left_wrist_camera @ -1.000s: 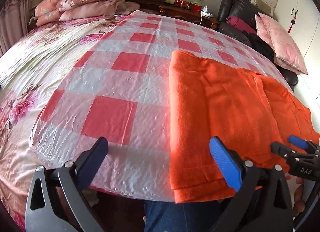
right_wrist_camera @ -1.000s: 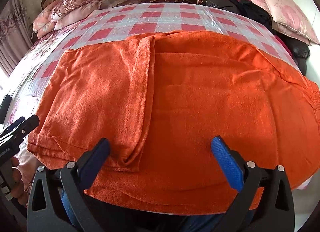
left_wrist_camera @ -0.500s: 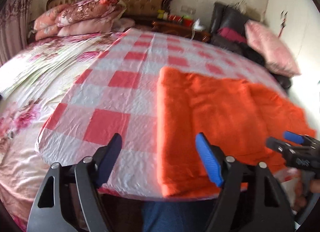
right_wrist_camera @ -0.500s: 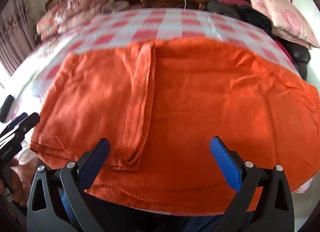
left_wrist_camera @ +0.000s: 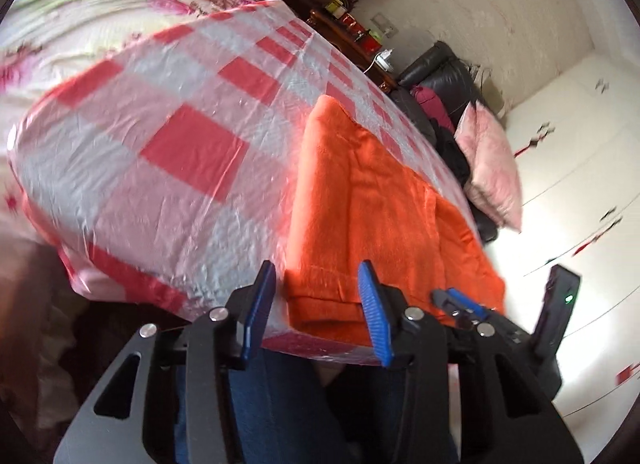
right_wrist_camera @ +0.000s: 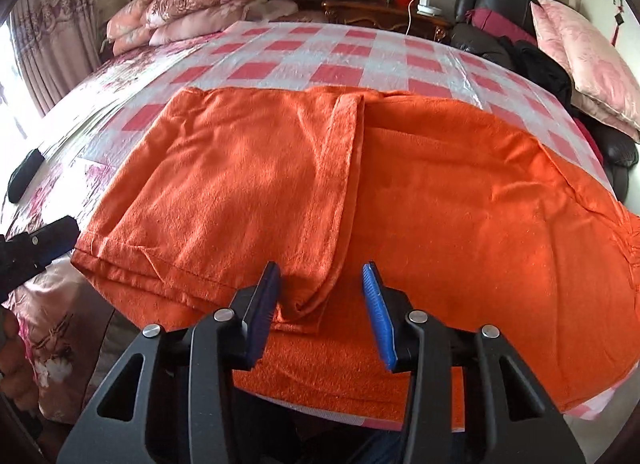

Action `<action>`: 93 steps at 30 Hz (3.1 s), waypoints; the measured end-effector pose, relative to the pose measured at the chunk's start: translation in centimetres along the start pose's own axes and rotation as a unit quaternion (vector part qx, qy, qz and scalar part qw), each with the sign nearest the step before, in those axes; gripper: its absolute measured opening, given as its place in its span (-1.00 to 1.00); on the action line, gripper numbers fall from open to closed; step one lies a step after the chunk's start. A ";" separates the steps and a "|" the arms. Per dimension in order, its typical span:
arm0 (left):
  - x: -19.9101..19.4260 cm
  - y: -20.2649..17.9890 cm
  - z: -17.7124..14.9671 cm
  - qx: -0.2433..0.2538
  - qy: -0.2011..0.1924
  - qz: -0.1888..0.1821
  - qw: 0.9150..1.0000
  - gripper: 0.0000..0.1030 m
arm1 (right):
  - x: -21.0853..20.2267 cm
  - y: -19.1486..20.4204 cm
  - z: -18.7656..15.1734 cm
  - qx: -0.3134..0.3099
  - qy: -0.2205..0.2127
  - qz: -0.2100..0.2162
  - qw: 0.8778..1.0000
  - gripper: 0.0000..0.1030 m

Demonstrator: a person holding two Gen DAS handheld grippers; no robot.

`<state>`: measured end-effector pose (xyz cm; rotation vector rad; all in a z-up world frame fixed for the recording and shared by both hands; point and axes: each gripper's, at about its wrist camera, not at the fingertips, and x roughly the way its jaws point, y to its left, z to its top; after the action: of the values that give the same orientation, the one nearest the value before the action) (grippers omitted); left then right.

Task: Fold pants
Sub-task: 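Move the open left gripper to the folded pants edge, then grasp and lift the folded pants edge with the left gripper, then grasp the pants with the right gripper while the left gripper holds the lifted edge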

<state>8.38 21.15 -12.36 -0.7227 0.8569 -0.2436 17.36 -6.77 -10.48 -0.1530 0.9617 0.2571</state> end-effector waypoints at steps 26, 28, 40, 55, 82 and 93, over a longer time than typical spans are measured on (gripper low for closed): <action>2.1 3.5 -0.8 -0.211 0.043 -0.139 0.966 -0.21 | 0.2 -0.4 -0.1 0.008 0.000 0.008 1.000 -0.14; 1.8 3.1 -0.6 -0.202 0.037 -0.119 0.972 -0.23 | 0.1 -0.4 -0.1 0.011 -0.001 0.008 1.000 -0.12; 2.2 2.9 0.9 -0.193 0.041 -0.125 0.972 -0.61 | 0.2 -0.5 -0.1 0.011 -0.003 0.003 1.000 -0.01; 1.5 1.9 0.9 -0.160 0.030 -0.116 0.980 -0.36 | 0.2 -0.7 -0.1 0.012 -0.003 0.002 1.000 0.02; 0.8 -8.7 -1.4 0.147 -0.068 0.170 0.972 -0.86 | -1.2 8.2 15.0 -0.078 0.074 0.150 0.983 0.30; 2.5 -14.9 -4.5 0.319 -0.121 0.251 0.906 -0.86 | 5.6 14.5 16.9 -0.183 0.195 0.108 0.957 0.30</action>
<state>7.86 6.78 -5.87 0.0941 0.6406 0.0380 29.62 12.05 -5.81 -0.4529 1.3199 0.6235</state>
